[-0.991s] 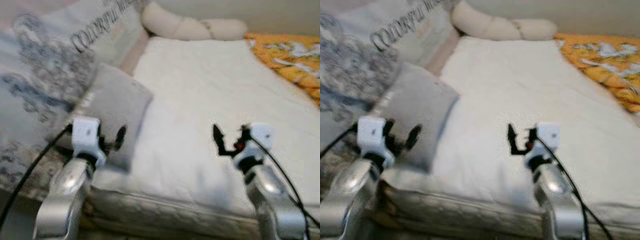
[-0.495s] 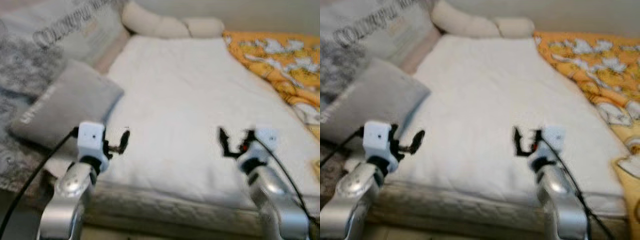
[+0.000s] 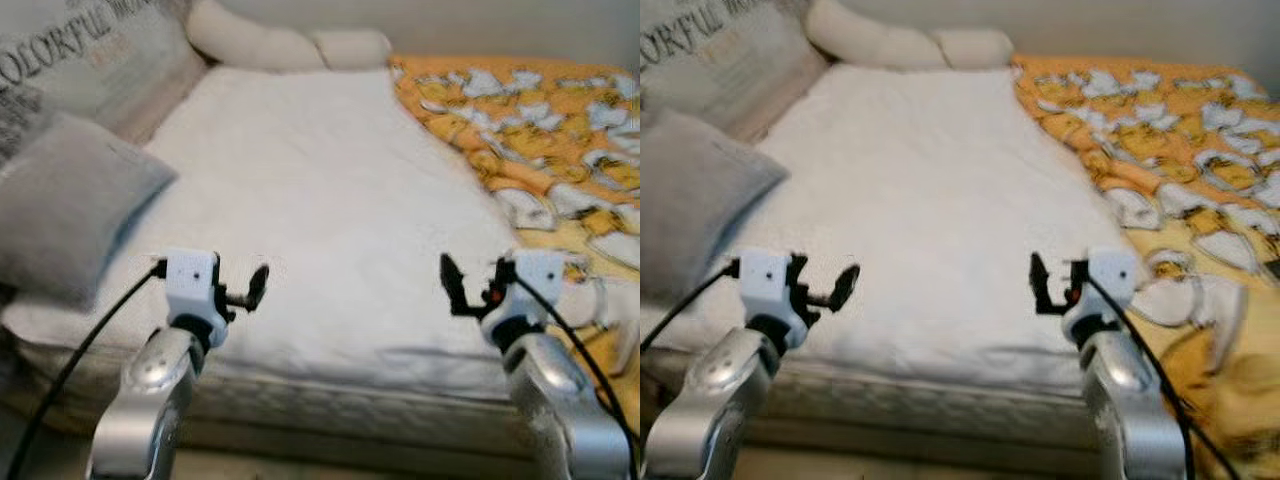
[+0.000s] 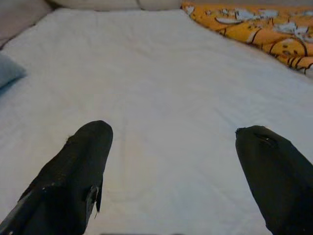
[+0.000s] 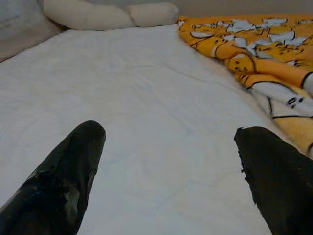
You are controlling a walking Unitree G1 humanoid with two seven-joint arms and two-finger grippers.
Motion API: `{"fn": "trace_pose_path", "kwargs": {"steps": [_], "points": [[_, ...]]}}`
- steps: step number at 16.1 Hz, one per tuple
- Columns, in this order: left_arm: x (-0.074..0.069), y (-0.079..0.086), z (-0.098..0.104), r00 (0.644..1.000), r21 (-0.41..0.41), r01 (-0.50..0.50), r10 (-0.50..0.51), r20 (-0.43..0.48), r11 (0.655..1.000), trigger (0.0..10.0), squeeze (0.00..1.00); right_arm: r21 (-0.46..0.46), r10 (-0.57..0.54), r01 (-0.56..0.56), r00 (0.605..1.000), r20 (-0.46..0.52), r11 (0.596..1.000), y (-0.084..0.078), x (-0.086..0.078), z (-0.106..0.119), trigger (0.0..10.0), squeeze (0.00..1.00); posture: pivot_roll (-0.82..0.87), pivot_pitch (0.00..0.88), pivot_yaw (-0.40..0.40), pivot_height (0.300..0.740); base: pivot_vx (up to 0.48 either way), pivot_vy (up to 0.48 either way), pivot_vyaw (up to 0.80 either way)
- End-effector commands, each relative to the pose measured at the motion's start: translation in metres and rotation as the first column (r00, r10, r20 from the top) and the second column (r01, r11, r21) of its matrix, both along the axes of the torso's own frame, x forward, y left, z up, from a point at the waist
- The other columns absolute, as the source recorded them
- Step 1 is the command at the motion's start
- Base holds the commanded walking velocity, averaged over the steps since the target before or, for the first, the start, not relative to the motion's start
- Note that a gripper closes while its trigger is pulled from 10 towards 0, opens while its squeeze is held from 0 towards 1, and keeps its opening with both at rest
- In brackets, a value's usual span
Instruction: Clean up the room
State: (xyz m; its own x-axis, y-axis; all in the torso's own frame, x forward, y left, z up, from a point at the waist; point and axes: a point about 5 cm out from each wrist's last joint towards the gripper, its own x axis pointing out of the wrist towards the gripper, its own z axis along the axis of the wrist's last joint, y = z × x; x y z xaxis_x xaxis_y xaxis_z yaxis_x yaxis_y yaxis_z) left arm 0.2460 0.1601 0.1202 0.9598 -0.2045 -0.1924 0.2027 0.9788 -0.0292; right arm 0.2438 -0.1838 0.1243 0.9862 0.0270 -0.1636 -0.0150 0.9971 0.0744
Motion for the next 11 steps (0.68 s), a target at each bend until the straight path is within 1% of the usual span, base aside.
{"fn": "trace_pose_path", "kwargs": {"steps": [1,3,4,5,7,10,11], "points": [[0.001,-0.004,0.003,1.0,0.008,0.012,-0.012,0.014,1.0,10.0,1.0,0.006,-0.019,0.019,1.0,-0.005,1.0,-0.005,0.001,0.001,10.0,1.0,-0.03,0.0,0.035,0.74,0.0,-0.48,0.0],[0.002,-0.001,0.005,1.0,0.009,-0.004,0.004,0.012,1.0,10.0,1.0,0.014,0.016,-0.015,1.0,-0.027,1.0,0.0,0.0,-0.002,10.0,1.0,-0.03,0.0,0.032,0.74,0.0,-0.48,0.0],[0.002,0.001,0.004,1.0,0.023,-0.006,0.006,0.01,1.0,10.0,1.0,0.017,0.027,-0.026,0.999,-0.035,1.0,0.002,-0.002,-0.003,10.0,1.0,-0.05,0.0,0.039,0.74,0.0,-0.48,0.0],[0.002,0.002,0.004,1.0,0.028,-0.006,0.005,0.008,1.0,10.0,1.0,0.017,0.029,-0.029,0.999,-0.034,0.999,0.004,-0.004,-0.003,10.0,1.0,-0.05,0.0,0.041,0.74,0.0,-0.48,0.0],[0.003,0.002,0.003,1.0,0.04,0.008,-0.008,0.008,0.999,10.0,1.0,0.034,0.048,-0.047,0.998,-0.027,0.998,0.007,-0.002,-0.003,10.0,1.0,-0.05,0.0,0.038,0.74,0.0,-0.48,0.0],[0.002,0.003,0.004,1.0,0.059,-0.003,0.003,0.008,0.998,10.0,1.0,0.035,0.054,-0.053,0.998,-0.032,0.998,0.009,-0.002,-0.004,10.0,1.0,-0.04,0.0,0.037,0.74,0.0,-0.48,0.0],[0.001,0.002,0.004,1.0,0.053,0.005,-0.005,0.002,0.999,10.0,1.0,0.038,0.058,-0.057,0.998,-0.032,0.998,0.009,-0.002,-0.003,10.0,1.0,-0.03,0.0,0.034,0.74,0.0,-0.48,0.0]]}}
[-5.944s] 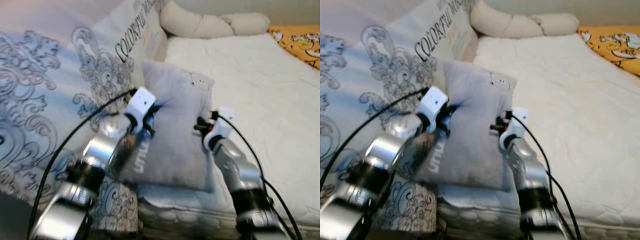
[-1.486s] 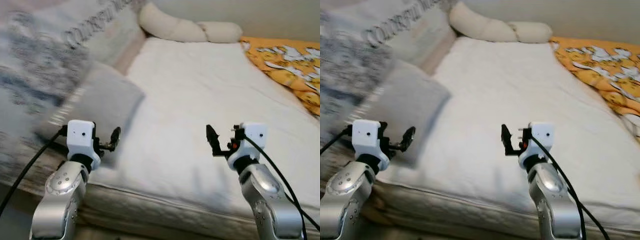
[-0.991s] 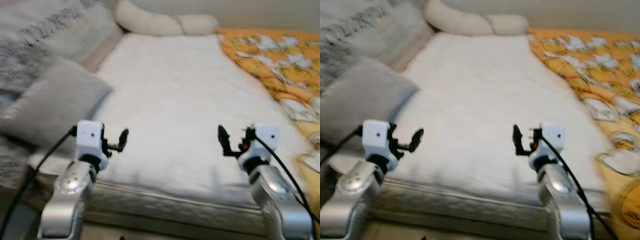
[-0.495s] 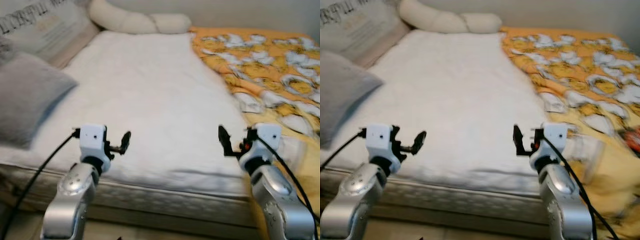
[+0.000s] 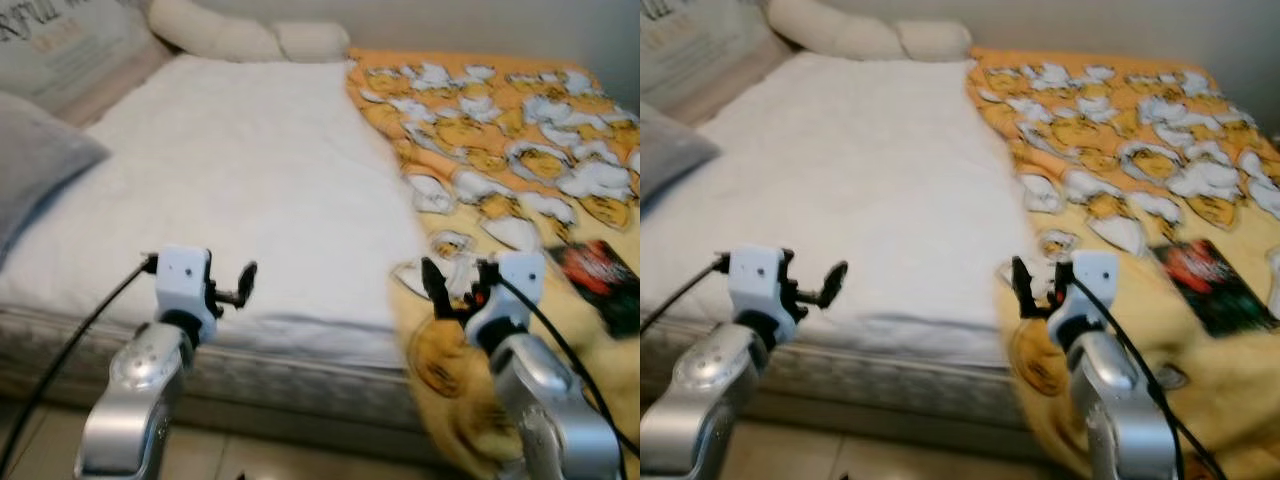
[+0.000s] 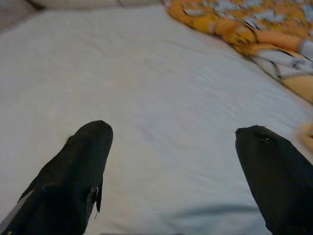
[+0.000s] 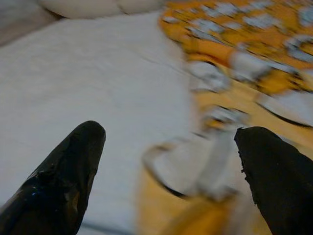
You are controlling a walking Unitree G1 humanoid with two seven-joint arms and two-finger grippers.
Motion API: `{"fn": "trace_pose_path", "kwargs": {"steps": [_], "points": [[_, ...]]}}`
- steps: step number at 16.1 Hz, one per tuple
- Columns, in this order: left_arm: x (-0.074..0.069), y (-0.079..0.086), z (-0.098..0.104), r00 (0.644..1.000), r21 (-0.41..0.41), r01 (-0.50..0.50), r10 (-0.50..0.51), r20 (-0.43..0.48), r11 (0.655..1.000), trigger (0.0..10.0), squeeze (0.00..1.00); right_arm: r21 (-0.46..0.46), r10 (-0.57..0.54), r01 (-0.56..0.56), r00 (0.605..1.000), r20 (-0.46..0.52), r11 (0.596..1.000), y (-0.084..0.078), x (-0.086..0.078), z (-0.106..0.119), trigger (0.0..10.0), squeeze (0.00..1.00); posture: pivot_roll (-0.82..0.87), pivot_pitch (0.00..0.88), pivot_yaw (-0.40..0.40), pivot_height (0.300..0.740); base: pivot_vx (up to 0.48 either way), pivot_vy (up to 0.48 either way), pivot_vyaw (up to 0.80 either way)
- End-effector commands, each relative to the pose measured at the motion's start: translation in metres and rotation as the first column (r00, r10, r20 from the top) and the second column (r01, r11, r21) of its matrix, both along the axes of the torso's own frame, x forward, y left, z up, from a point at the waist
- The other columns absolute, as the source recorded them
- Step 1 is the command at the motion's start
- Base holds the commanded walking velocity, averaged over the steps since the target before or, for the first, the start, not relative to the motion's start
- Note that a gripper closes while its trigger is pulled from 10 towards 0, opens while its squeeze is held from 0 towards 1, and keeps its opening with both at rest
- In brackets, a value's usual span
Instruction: Clean up the room
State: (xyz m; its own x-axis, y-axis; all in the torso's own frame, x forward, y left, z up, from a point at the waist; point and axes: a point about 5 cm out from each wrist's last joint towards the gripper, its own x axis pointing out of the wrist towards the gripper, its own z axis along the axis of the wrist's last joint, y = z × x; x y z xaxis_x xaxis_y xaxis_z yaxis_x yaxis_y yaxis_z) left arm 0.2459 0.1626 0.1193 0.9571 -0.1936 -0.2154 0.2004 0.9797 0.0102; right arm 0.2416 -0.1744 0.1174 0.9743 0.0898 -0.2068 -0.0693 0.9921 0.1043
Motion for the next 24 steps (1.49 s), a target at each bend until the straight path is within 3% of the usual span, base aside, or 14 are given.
{"fn": "trace_pose_path", "kwargs": {"steps": [1,9,11,22,24], "points": [[0.001,0.0,0.008,1.0,0.002,0.01,-0.01,0.023,1.0,10.0,1.0,0.014,0.001,-0.001,1.0,0.013,1.0,-0.001,0.002,0.004,10.0,1.0,-0.02,0.0,0.03,0.74,0.0,-0.48,0.0],[0.002,0.005,0.015,0.998,-0.01,-0.002,0.003,0.058,1.0,10.0,1.0,0.015,0.02,-0.02,1.0,0.01,1.0,0.0,0.007,0.003,10.0,1.0,-0.03,0.0,0.022,0.74,0.0,-0.469,0.0],[0.004,0.005,0.017,0.997,0.027,-0.002,-0.001,0.078,1.0,10.0,1.0,0.017,0.01,-0.01,1.0,0.004,1.0,-0.004,0.006,0.003,10.0,1.0,-0.03,0.0,0.022,0.74,0.0,-0.458,0.55],[0.002,0.013,0.015,0.998,0.036,-0.023,0.02,0.061,0.999,10.0,1.0,0.055,0.029,-0.029,1.0,0.0,0.998,0.004,0.013,0.001,10.0,1.0,-0.01,0.0,0.032,0.74,0.0,-0.48,0.79],[0.001,0.014,0.014,0.998,0.042,-0.024,0.022,0.058,0.999,10.0,1.0,0.063,0.027,-0.026,1.0,-0.004,0.998,0.007,0.011,-0.001,10.0,1.0,-0.01,0.0,0.032,0.74,0.0,-0.48,0.0]]}}
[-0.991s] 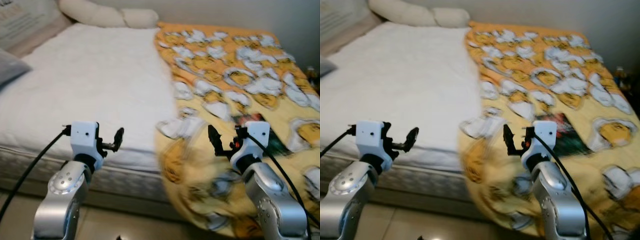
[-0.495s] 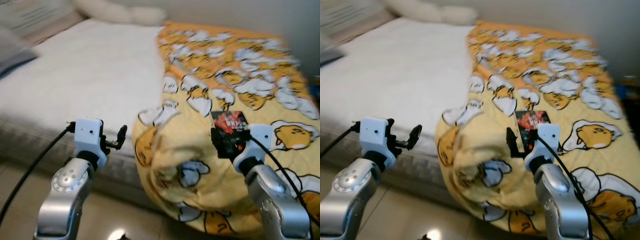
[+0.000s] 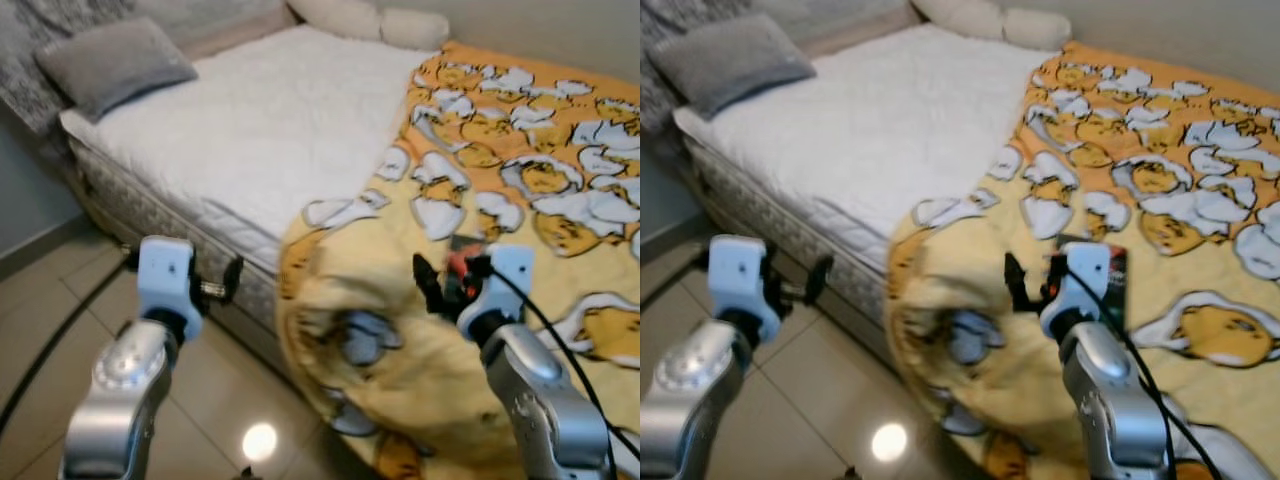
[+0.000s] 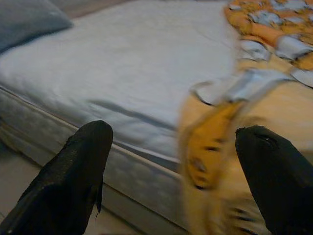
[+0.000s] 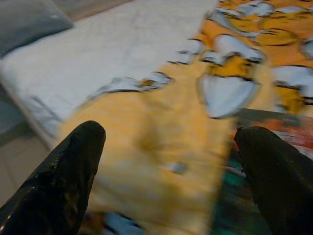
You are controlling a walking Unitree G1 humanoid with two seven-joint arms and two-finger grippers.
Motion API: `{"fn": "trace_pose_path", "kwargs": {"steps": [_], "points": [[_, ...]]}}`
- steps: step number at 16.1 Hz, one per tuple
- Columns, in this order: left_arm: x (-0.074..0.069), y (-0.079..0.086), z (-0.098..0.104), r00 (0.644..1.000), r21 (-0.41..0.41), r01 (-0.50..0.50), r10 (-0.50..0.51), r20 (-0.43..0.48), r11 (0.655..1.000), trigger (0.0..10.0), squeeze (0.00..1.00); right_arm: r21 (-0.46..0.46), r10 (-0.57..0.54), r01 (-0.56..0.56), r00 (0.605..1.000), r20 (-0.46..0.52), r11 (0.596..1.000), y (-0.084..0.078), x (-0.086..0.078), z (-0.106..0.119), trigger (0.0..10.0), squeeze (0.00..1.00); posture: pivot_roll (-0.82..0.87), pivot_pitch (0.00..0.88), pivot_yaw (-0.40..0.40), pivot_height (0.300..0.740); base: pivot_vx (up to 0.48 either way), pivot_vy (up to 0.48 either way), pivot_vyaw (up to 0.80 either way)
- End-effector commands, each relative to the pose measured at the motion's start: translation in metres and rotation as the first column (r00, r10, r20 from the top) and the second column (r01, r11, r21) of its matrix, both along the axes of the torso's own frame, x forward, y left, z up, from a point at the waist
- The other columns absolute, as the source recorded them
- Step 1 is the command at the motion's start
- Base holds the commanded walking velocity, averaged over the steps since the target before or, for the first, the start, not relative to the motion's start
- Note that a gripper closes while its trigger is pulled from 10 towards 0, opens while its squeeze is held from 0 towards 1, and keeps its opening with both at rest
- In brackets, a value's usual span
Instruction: Clean up the room
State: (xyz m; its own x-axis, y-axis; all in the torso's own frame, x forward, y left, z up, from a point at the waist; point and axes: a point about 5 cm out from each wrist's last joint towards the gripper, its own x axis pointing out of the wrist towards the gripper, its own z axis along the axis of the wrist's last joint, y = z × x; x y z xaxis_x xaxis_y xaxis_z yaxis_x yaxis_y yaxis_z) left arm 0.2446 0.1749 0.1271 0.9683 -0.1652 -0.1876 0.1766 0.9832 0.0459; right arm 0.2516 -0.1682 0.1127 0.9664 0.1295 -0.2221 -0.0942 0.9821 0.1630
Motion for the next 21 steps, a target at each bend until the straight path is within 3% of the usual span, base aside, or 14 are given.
{"fn": "trace_pose_path", "kwargs": {"steps": [1,6,9,15,18,19,21], "points": [[0.002,0.002,0.006,1.0,0.014,-0.001,0.0,0.022,1.0,10.0,1.0,0.01,-0.002,0.001,1.0,0.017,1.0,0.001,0.001,0.004,10.0,1.0,-0.01,0.0,0.031,0.74,0.0,-0.48,0.0],[0.002,0.002,0.006,1.0,0.006,-0.008,0.008,0.024,1.0,10.0,1.0,0.02,0.017,-0.018,1.0,0.006,1.0,0.001,-0.001,0.002,10.0,1.0,-0.01,0.0,0.034,0.74,0.0,-0.433,0.0],[0.003,0.003,0.005,1.0,0.013,-0.017,0.017,0.014,1.0,10.0,0.89,0.025,0.032,-0.032,0.999,0.001,0.999,0.003,-0.003,0.001,10.0,1.0,0.0,0.0,0.034,0.74,0.0,0.0,0.0],[0.0,-0.001,0.002,1.0,0.022,0.026,-0.026,-0.004,0.999,10.0,0.85,0.05,0.055,-0.054,0.998,-0.017,0.997,0.008,-0.005,-0.001,10.0,1.0,0.0,0.0,0.035,0.74,0.0,0.0,0.0],[-0.001,-0.01,-0.001,0.987,-0.007,0.155,-0.155,-0.048,0.988,10.0,0.83,0.12,-0.02,0.03,0.996,-0.088,0.992,0.006,0.0,-0.01,10.0,1.0,-0.01,0.0,0.049,0.74,0.0,0.0,0.0],[-0.004,-0.019,-0.006,0.948,-0.01,0.305,-0.305,-0.093,0.952,10.0,0.83,0.205,0.006,0.04,0.976,-0.217,0.978,0.014,0.01,-0.031,10.0,1.0,-0.02,0.0,0.058,0.74,0.0,0.0,0.0],[-0.005,-0.021,-0.009,0.922,-0.016,0.372,-0.372,-0.109,0.928,10.0,0.83,0.26,0.047,0.025,0.963,-0.266,0.965,0.02,0.019,-0.043,10.0,1.0,-0.02,0.0,0.064,0.74,0.0,0.0,0.0]]}}
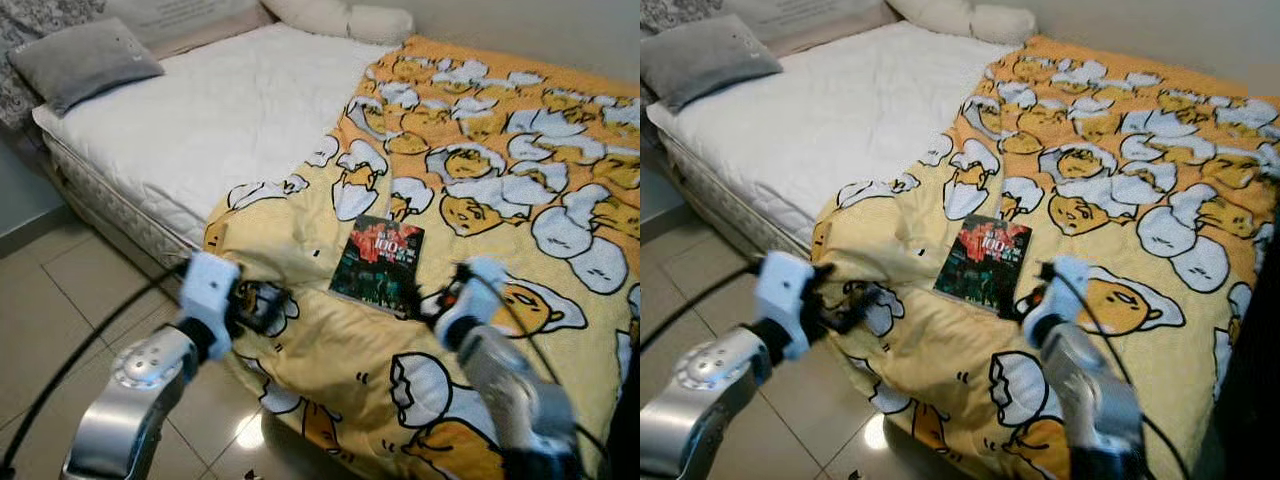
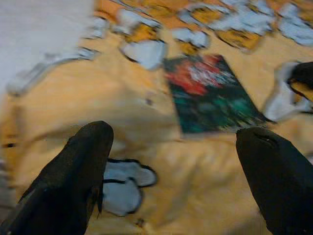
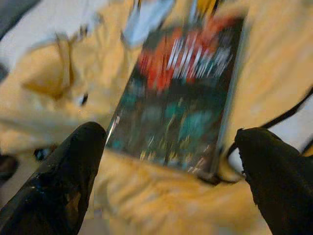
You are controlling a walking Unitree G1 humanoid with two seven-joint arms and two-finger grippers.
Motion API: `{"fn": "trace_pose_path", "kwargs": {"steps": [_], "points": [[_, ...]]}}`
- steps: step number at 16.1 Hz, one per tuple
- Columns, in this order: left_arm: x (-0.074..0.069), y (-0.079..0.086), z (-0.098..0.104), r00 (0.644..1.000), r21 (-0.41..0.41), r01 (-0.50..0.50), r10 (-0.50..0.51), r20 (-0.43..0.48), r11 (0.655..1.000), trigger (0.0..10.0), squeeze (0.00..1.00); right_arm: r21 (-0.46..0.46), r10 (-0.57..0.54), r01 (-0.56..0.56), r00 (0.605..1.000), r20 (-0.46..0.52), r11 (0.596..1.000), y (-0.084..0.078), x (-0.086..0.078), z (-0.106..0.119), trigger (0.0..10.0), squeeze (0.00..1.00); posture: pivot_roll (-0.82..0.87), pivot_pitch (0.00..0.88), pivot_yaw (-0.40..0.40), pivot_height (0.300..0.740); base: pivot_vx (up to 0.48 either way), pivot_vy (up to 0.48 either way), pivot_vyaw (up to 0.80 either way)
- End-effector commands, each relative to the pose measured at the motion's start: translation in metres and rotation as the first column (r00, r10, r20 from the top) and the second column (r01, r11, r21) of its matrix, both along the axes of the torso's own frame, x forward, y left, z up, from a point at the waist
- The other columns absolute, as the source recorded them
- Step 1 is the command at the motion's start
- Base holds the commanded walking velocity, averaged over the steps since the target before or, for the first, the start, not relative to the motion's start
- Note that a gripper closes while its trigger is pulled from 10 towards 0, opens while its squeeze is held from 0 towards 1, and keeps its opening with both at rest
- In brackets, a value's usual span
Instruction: Clean up the room
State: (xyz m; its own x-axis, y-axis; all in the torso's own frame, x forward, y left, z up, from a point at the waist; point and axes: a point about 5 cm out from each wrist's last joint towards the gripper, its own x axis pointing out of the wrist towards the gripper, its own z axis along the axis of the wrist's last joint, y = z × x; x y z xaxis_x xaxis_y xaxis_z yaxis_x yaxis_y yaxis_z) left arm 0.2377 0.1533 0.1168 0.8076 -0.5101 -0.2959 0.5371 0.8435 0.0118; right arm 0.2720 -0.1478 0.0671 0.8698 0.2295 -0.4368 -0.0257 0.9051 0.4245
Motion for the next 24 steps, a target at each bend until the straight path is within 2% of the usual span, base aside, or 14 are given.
{"fn": "trace_pose_path", "kwargs": {"steps": [1,3,4,6,9,12,13,14,16,22,23,24], "points": [[0.001,0.001,-0.002,0.998,0.016,0.06,-0.06,-0.016,0.998,10.0,0.83,0.059,0.028,-0.027,0.999,-0.019,0.998,0.005,0.007,-0.006,10.0,1.0,-0.01,0.0,0.066,0.74,0.0,0.0,0.0],[-0.003,0.003,-0.005,0.986,0.031,0.159,-0.157,-0.061,0.987,10.0,0.82,0.126,0.091,-0.084,0.995,-0.051,0.988,0.014,0.021,-0.017,10.0,1.0,0.0,0.0,0.065,0.74,0.0,0.0,0.0],[-0.003,0.008,-0.007,0.975,0.045,0.208,-0.203,-0.086,0.977,10.0,0.82,0.143,0.09,-0.08,0.994,-0.063,0.987,0.015,0.032,-0.02,10.0,1.0,0.02,0.0,0.062,0.74,0.0,0.0,0.0],[-0.001,0.013,-0.008,0.969,0.062,0.233,-0.226,-0.098,0.971,10.0,0.81,0.122,0.085,-0.075,0.993,-0.084,0.99,0.014,0.043,-0.023,10.0,1.0,0.04,0.0,0.058,0.74,0.0,0.0,0.0],[-0.002,0.02,-0.005,0.965,0.063,0.249,-0.242,-0.102,0.967,10.0,0.8,0.098,0.012,-0.003,0.995,-0.096,0.995,0.003,0.06,-0.023,10.0,1.0,0.05,0.0,0.056,0.74,0.0,0.0,0.0],[-0.007,0.02,-0.005,0.961,0.051,0.263,-0.256,-0.107,0.963,10.0,0.8,0.074,-0.103,0.111,0.989,-0.103,0.991,-0.017,0.065,-0.024,10.0,1.0,0.06,0.0,0.054,0.74,0.0,0.0,0.0],[-0.008,0.019,-0.005,0.959,0.047,0.266,-0.26,-0.111,0.963,10.0,0.81,0.077,-0.114,0.123,0.987,-0.113,0.989,-0.019,0.064,-0.025,10.0,0.78,0.06,0.0,0.055,0.74,0.0,0.0,0.0],[-0.009,0.019,-0.005,0.958,0.045,0.269,-0.262,-0.113,0.962,10.0,0.8,0.079,-0.116,0.126,0.986,-0.118,0.989,-0.02,0.064,-0.026,10.0,0.76,0.06,0.0,0.055,0.74,0.0,0.0,0.0],[-0.009,0.018,-0.005,0.956,0.041,0.278,-0.272,-0.113,0.96,10.0,0.8,0.115,-0.101,0.119,0.984,-0.15,0.986,-0.017,0.061,-0.031,10.0,0.58,0.06,0.0,0.059,0.74,0.0,0.0,0.0],[-0.009,0.017,-0.005,0.953,0.038,0.284,-0.278,-0.12,0.958,10.0,0.81,0.161,-0.077,0.108,0.979,-0.188,0.981,-0.01,0.054,-0.042,10.0,0.55,0.06,0.0,0.061,0.74,0.0,0.0,0.0],[-0.01,0.017,-0.005,0.953,0.038,0.285,-0.279,-0.123,0.958,10.0,0.8,0.165,-0.062,0.095,0.978,-0.198,0.982,-0.008,0.052,-0.044,10.0,0.52,0.06,0.0,0.062,0.74,0.0,0.0,0.0],[-0.011,0.017,-0.005,0.952,0.037,0.286,-0.28,-0.124,0.957,10.0,0.81,0.17,-0.055,0.091,0.977,-0.205,0.981,-0.007,0.051,-0.045,10.0,0.44,0.06,0.0,0.062,0.74,0.0,0.0,0.0]]}}
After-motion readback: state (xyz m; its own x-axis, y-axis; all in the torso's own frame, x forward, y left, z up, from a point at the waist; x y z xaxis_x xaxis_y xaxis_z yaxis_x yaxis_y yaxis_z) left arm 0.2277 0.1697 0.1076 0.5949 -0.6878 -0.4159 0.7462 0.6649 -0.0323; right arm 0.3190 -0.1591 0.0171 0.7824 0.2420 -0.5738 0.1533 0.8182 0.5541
